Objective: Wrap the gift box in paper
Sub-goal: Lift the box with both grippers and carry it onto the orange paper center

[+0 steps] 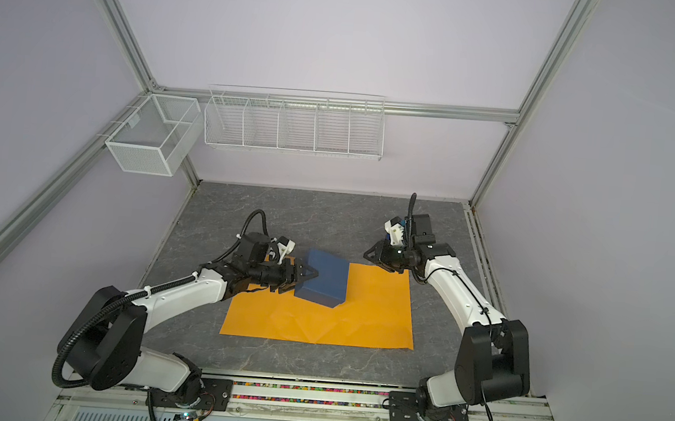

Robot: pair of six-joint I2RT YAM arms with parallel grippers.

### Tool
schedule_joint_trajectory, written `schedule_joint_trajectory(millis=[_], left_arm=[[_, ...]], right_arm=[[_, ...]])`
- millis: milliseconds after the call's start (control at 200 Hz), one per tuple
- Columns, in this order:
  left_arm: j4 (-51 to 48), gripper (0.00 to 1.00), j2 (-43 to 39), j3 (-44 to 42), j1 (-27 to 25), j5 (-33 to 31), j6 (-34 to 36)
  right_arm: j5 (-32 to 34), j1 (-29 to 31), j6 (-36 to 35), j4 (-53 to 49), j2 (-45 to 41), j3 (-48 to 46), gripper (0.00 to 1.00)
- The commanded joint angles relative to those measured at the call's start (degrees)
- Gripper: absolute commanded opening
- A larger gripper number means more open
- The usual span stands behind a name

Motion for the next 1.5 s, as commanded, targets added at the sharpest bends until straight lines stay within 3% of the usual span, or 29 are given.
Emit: schedule_joint_trajectory(millis=[0, 980, 1180, 1495], left_arm=[[7.21, 0.74, -0.74, -2.39, -1.61, -2.66, -3.12], [18.91, 0.74, 4.37, -10.28, -2.27, 0.54, -7.07], [4.57, 0.97, 1.66, -7.08, -2.27, -5.11, -0.41], [-9.36, 1.0, 1.46, -1.04, -2.27, -10.48, 5.89]], right_arm=[[0.69, 0.08, -1.55, -0.48, -1.07, -1.53, 0.32], [2.26, 1.82, -1.46, -0.99, -2.05, -2.86, 0.33], [2.26, 2.08, -1.54, -1.23, -2.12, -3.21, 0.33], [-0.19, 5.34, -1.73, -1.65, 0.05, -4.33, 0.4]])
